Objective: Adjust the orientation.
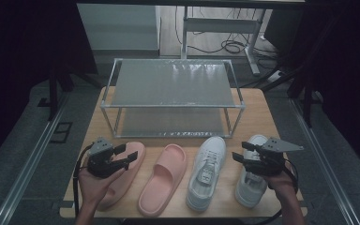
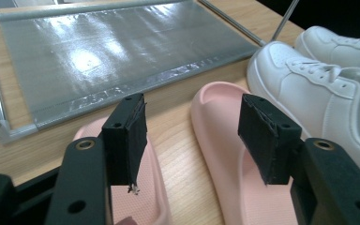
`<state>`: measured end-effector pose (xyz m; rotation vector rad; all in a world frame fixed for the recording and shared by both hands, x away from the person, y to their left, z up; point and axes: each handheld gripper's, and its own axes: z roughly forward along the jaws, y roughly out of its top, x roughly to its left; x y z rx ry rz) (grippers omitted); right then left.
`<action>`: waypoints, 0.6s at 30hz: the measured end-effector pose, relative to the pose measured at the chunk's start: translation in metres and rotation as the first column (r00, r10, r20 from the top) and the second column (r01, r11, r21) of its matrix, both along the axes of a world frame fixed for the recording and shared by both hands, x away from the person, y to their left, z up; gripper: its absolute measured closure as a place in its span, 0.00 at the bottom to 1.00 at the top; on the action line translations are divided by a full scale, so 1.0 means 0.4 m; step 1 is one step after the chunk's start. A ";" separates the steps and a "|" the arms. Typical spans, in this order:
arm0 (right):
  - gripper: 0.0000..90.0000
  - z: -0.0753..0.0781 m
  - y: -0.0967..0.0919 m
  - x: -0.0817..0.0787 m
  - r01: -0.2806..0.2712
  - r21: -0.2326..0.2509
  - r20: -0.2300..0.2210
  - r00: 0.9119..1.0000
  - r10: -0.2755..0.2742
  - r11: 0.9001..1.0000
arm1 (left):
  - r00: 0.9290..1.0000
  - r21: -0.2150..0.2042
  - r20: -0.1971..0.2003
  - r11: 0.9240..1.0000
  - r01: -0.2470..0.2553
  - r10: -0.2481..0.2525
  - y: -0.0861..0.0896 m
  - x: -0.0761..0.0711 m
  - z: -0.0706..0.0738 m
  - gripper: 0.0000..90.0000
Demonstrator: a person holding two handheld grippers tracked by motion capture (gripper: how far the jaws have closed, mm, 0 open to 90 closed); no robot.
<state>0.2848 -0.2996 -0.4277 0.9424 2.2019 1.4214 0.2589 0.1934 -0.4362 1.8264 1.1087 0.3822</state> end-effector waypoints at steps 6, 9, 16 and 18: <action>0.45 -0.013 -0.015 0.010 -0.005 -0.002 -0.014 1.000 0.005 1.000 | 1.000 0.016 -0.031 1.000 0.004 -0.004 -0.018 0.000 -0.013 0.48; 0.45 -0.011 -0.026 0.008 0.003 0.007 -0.017 1.000 -0.003 1.000 | 0.999 0.025 -0.041 1.000 0.016 -0.015 -0.032 0.003 -0.020 0.49; 0.45 0.001 -0.035 -0.007 0.033 -0.006 -0.002 0.999 -0.033 0.999 | 0.999 0.052 -0.021 0.998 0.039 -0.038 -0.048 -0.009 -0.010 0.52; 0.45 0.006 -0.031 -0.012 0.032 -0.004 0.004 0.999 -0.032 0.999 | 0.999 0.050 -0.019 0.998 0.042 -0.041 -0.046 -0.019 -0.010 0.53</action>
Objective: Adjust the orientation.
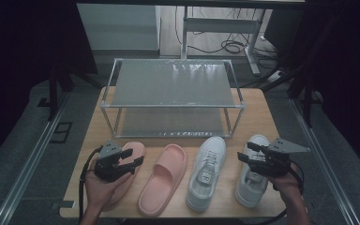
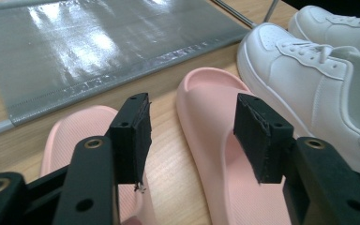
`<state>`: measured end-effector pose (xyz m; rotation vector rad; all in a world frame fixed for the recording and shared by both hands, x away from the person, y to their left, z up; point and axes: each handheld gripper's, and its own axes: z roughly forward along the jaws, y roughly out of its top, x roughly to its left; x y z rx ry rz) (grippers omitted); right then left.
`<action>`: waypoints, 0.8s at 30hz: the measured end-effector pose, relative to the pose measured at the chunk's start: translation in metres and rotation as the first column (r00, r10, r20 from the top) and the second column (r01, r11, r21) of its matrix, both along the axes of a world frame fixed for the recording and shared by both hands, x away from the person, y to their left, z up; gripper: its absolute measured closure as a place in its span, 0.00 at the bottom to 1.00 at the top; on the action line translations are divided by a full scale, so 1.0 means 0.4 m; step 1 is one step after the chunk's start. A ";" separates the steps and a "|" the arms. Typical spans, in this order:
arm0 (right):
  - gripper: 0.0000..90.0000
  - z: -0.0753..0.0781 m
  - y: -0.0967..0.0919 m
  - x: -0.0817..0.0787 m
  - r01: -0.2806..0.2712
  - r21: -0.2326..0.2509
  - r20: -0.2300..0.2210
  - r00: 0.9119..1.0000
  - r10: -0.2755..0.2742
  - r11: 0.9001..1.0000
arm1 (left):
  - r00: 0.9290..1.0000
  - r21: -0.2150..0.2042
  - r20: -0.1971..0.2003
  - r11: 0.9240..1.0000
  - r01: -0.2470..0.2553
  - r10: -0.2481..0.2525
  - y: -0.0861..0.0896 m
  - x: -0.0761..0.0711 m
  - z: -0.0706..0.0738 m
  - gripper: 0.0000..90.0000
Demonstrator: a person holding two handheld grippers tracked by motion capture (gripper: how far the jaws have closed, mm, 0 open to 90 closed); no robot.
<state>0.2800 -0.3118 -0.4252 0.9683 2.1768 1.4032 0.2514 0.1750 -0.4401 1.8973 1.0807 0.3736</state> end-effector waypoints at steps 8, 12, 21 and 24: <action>0.45 0.000 0.019 -0.001 -0.017 -0.015 0.003 1.000 0.017 1.000 | 1.000 0.029 0.023 1.000 -0.003 0.002 0.007 -0.013 0.003 0.75; 0.45 -0.013 0.017 0.002 -0.011 -0.017 -0.015 1.000 0.011 1.000 | 1.000 0.036 0.025 0.999 -0.014 0.013 0.007 -0.010 0.005 0.87; 0.45 -0.011 0.022 -0.009 -0.011 -0.022 -0.009 1.000 0.011 1.000 | 0.999 0.047 0.015 0.998 -0.029 0.028 0.018 -0.017 0.004 0.99; 0.45 -0.012 0.020 -0.007 -0.005 -0.020 -0.009 1.000 0.005 1.000 | 1.000 0.050 0.011 0.998 -0.030 0.030 0.018 -0.012 0.001 1.00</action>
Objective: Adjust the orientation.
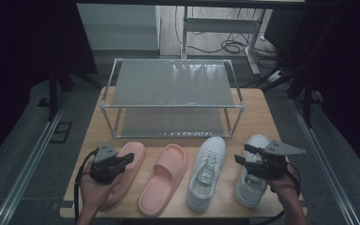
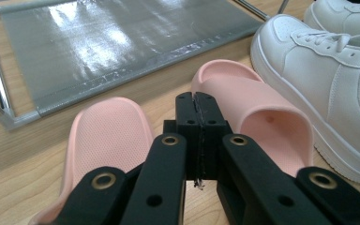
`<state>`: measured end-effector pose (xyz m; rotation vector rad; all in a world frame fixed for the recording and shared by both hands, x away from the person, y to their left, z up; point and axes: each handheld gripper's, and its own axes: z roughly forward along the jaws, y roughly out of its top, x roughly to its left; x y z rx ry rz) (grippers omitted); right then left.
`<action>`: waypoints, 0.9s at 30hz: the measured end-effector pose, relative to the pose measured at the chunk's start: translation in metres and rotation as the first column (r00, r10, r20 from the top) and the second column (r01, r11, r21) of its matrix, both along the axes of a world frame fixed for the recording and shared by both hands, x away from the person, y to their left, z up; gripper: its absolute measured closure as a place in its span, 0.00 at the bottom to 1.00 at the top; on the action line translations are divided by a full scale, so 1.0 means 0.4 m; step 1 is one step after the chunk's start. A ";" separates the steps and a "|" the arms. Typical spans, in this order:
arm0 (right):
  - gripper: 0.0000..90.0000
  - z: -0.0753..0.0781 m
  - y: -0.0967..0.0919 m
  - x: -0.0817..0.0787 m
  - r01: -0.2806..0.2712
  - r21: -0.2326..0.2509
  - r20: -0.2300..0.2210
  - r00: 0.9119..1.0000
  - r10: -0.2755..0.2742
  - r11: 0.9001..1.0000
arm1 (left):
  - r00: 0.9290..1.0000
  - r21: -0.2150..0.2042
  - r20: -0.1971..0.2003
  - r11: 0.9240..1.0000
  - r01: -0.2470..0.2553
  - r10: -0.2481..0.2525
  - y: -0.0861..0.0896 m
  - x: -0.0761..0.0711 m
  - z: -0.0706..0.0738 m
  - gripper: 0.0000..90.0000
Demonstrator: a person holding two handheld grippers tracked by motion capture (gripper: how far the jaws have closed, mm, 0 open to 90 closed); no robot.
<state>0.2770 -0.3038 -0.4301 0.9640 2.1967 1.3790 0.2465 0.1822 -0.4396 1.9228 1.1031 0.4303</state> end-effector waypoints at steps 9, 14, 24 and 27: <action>0.45 0.001 -0.007 -0.004 0.016 0.006 0.000 1.000 -0.016 1.000 | 0.998 0.027 -0.057 1.000 0.010 -0.009 0.002 -0.052 -0.047 1.00; 0.45 0.001 -0.004 -0.008 0.016 0.004 0.000 1.000 -0.016 1.000 | 0.995 0.048 -0.095 0.999 0.012 -0.007 0.012 -0.098 -0.080 1.00; 0.45 -0.002 0.001 -0.008 0.010 -0.006 -0.003 1.000 -0.010 1.000 | 0.986 0.077 -0.165 0.997 0.010 0.003 0.017 -0.128 -0.143 1.00; 0.45 -0.004 0.001 -0.007 0.014 -0.002 -0.005 1.000 -0.014 1.000 | 0.984 0.083 -0.176 0.997 -0.003 0.018 0.023 -0.132 -0.155 1.00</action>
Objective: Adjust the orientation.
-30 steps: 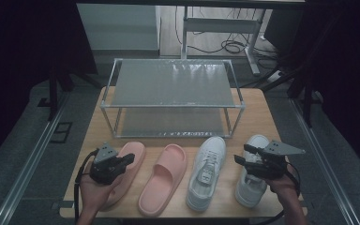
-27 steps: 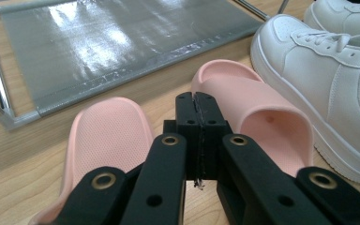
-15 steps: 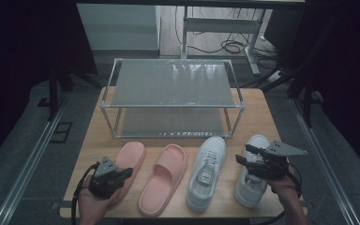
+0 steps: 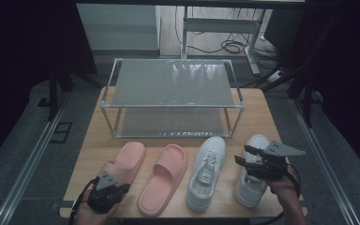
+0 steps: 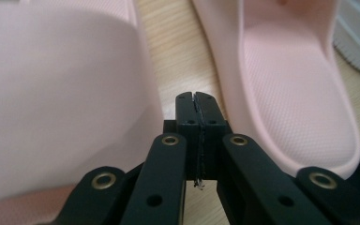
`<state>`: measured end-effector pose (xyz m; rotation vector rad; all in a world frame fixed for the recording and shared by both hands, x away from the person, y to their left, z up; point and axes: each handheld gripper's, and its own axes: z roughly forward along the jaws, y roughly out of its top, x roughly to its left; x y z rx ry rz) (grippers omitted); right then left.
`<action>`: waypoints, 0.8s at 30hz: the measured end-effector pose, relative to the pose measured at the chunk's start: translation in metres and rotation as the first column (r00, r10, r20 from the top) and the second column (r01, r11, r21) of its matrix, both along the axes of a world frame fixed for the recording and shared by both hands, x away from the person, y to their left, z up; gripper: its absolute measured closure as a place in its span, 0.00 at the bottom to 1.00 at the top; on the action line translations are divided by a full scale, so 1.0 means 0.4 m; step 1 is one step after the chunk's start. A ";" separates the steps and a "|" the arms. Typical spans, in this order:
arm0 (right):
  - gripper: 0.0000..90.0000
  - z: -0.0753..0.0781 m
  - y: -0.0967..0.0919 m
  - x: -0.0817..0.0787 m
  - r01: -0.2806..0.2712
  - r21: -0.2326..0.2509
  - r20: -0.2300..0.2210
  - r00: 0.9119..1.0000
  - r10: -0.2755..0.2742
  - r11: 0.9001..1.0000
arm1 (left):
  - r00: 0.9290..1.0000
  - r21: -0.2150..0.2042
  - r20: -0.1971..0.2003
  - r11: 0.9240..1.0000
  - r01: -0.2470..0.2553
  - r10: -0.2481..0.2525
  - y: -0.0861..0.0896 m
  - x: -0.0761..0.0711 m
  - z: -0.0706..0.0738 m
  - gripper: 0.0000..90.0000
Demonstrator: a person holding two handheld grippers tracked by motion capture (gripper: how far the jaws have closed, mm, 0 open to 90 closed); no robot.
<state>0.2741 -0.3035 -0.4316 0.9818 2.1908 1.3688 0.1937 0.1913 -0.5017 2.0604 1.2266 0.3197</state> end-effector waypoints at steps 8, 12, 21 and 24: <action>0.45 -0.002 0.002 -0.001 -0.003 -0.006 -0.003 1.000 0.003 1.000 | 1.000 0.014 -0.012 1.000 -0.027 0.027 0.026 -0.012 -0.012 1.00; 0.45 -0.003 0.003 -0.001 -0.001 -0.006 -0.005 1.000 0.001 1.000 | 0.999 0.009 -0.015 0.999 -0.044 0.044 0.042 -0.011 -0.013 1.00; 0.45 -0.004 0.001 -0.002 0.001 -0.008 -0.006 1.000 -0.001 1.000 | 0.994 0.012 -0.014 0.995 -0.104 0.104 0.092 -0.004 -0.014 1.00; 0.45 -0.005 0.002 -0.002 0.002 -0.007 -0.003 1.000 -0.002 1.000 | 0.993 0.014 -0.013 0.993 -0.114 0.115 0.101 0.000 -0.014 1.00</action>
